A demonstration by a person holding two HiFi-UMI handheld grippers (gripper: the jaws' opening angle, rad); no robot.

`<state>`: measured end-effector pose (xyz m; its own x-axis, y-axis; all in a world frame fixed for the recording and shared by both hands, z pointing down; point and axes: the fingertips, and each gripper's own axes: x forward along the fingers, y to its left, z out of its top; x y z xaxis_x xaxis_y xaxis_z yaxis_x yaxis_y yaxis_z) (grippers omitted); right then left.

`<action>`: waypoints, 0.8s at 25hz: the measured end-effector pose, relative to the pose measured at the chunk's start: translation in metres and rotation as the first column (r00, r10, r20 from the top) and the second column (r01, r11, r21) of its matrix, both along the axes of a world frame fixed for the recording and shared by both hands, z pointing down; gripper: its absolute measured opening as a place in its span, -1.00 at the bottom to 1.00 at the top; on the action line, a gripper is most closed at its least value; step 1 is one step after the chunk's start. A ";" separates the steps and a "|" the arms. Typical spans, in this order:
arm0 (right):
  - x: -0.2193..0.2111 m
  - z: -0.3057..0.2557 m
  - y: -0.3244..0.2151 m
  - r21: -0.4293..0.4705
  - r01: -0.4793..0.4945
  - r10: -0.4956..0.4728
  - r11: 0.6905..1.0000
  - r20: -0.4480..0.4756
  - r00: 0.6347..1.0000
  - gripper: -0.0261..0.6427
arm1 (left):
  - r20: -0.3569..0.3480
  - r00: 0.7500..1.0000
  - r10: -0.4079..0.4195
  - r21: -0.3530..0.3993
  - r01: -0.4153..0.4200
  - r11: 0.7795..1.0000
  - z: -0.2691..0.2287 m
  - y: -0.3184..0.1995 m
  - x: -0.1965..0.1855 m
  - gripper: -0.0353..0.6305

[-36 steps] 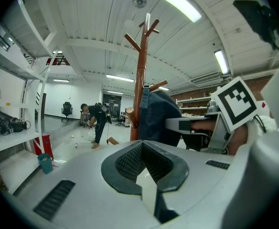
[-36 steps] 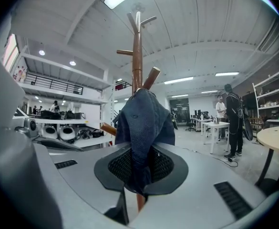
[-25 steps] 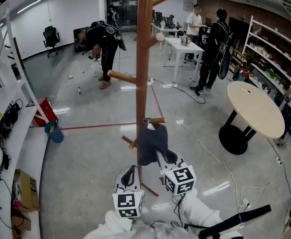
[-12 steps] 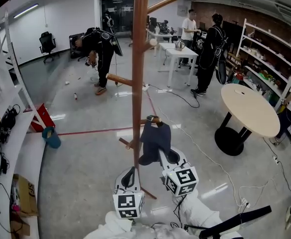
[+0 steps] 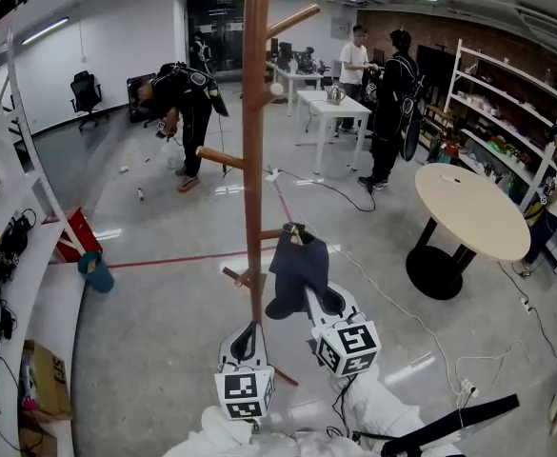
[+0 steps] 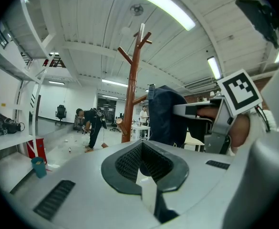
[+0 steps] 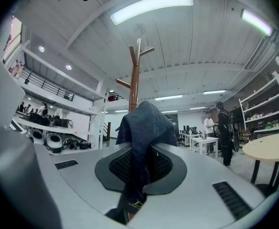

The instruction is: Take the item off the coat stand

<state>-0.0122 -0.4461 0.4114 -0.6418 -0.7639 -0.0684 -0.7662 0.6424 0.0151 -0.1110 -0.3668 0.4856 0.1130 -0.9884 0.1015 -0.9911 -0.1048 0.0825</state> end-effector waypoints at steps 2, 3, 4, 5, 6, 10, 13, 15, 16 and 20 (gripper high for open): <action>0.004 -0.001 0.002 0.000 -0.005 0.005 1.000 0.005 1.000 -0.81 | 0.001 1.000 -0.002 0.001 0.002 1.000 -0.001 0.002 0.001 -0.89; 0.005 0.000 0.003 0.000 -0.007 0.007 1.000 0.006 1.000 -0.81 | 0.001 1.000 -0.003 0.002 0.003 1.000 -0.001 0.002 0.001 -0.89; 0.007 0.000 0.004 -0.001 -0.009 0.009 1.000 0.007 1.000 -0.81 | 0.001 1.000 -0.005 0.002 0.005 1.000 -0.001 0.003 0.001 -0.89; 0.008 0.000 0.005 -0.002 -0.011 0.011 1.000 0.007 1.000 -0.81 | 0.001 1.000 -0.006 0.002 0.006 1.000 -0.001 0.004 0.001 -0.89; 0.009 0.001 0.006 -0.003 -0.014 0.014 1.000 0.007 1.000 -0.81 | 0.000 1.000 -0.007 0.002 0.007 1.000 -0.001 0.004 0.001 -0.89; 0.017 0.005 0.013 -0.014 -0.020 0.021 1.000 0.010 1.000 -0.81 | -0.001 1.000 -0.011 -0.003 0.011 1.000 0.000 0.008 0.003 -0.89; 0.021 0.014 0.020 -0.033 -0.023 0.024 0.999 0.009 1.000 -0.81 | -0.002 1.000 -0.013 -0.009 0.013 1.000 0.004 0.013 0.005 -0.89; 0.021 0.022 0.025 -0.046 -0.023 0.023 0.999 0.008 1.000 -0.81 | -0.002 1.000 -0.013 -0.016 0.013 1.000 0.006 0.016 0.005 -0.89; 0.021 0.025 0.028 -0.051 -0.021 0.022 0.998 0.006 1.000 -0.81 | -0.002 1.000 -0.012 -0.019 0.012 1.000 0.007 0.017 0.005 -0.89; 0.017 0.040 0.041 -0.071 -0.013 0.012 0.997 -0.015 1.000 -0.81 | -0.003 1.000 -0.009 -0.030 0.009 0.999 0.010 0.022 0.007 -0.89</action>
